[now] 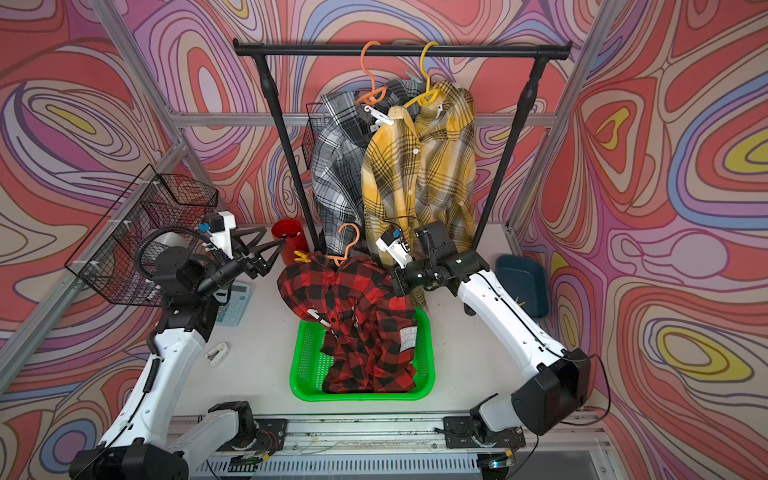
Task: Remove the clothespins securing long-sleeve shirts to the hanger
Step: Remove the clamp from the hanger.
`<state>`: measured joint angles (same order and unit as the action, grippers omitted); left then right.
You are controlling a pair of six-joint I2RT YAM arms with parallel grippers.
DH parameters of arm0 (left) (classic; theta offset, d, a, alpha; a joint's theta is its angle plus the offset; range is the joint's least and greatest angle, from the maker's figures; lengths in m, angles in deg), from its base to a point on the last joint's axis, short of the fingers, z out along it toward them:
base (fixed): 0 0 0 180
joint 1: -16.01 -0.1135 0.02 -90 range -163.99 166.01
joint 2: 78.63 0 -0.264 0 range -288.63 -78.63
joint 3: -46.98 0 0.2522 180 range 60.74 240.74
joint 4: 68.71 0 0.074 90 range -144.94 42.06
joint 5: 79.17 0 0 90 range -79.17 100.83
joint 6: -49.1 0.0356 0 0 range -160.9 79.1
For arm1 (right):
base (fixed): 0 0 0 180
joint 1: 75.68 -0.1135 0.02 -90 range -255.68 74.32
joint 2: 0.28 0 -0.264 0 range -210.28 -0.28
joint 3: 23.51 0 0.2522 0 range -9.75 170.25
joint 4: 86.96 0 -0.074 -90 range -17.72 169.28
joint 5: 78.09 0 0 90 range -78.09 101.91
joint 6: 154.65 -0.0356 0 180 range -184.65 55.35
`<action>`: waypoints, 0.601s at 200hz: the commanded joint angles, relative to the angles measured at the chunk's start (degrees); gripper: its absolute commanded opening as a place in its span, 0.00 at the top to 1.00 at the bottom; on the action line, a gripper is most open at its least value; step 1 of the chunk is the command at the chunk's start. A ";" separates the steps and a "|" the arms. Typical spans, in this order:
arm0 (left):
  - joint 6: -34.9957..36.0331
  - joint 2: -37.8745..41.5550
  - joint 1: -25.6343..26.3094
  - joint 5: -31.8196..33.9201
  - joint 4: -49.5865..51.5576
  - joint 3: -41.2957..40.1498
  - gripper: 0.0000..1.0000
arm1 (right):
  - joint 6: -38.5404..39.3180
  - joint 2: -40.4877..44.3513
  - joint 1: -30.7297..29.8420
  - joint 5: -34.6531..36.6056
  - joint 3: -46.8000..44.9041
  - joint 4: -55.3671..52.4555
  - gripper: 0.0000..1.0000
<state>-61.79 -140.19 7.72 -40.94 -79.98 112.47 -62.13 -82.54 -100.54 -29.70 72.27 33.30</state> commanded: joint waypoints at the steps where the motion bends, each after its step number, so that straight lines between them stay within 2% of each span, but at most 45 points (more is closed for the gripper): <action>1: -15.83 -6.93 -3.46 -11.01 -30.20 -2.05 0.19 | 0.38 1.73 2.09 -7.10 -0.89 4.44 1.00; 14: -19.96 -11.57 -3.48 -16.88 -36.73 -0.38 0.23 | 0.41 1.73 2.41 -7.86 -0.98 4.68 1.00; 26: -23.17 -14.65 -3.45 -19.02 -41.79 0.13 0.27 | 0.35 1.68 2.53 -7.88 -0.80 4.68 1.00; 47: -20.61 -15.25 -3.46 -18.88 -42.67 -1.53 0.31 | 0.15 1.86 2.80 -7.95 -0.63 5.04 1.00; 61: -13.24 -13.07 -2.79 -19.11 -33.50 -1.36 0.31 | -0.11 1.77 2.84 -7.96 -0.46 5.25 1.00; 87: 12.44 -5.79 0.95 -13.98 -1.16 0.86 0.31 | -0.08 1.13 2.83 -7.63 0.45 5.16 1.00; 96: 19.16 -4.40 2.36 -12.89 7.24 1.97 0.31 | 0.00 1.05 2.84 -7.80 0.65 5.15 1.00; 105: 21.21 -3.93 2.95 -12.70 10.62 2.24 0.31 | 0.06 1.05 2.85 -7.88 0.84 5.28 1.00; 120: 19.39 -4.17 2.93 -13.04 6.69 0.59 0.32 | 0.28 0.73 2.86 -8.57 1.29 5.34 1.00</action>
<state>-52.81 -144.65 10.47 -54.84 -82.82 113.03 -62.26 -82.43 -97.88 -35.27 71.57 35.68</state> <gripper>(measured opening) 0.686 0.121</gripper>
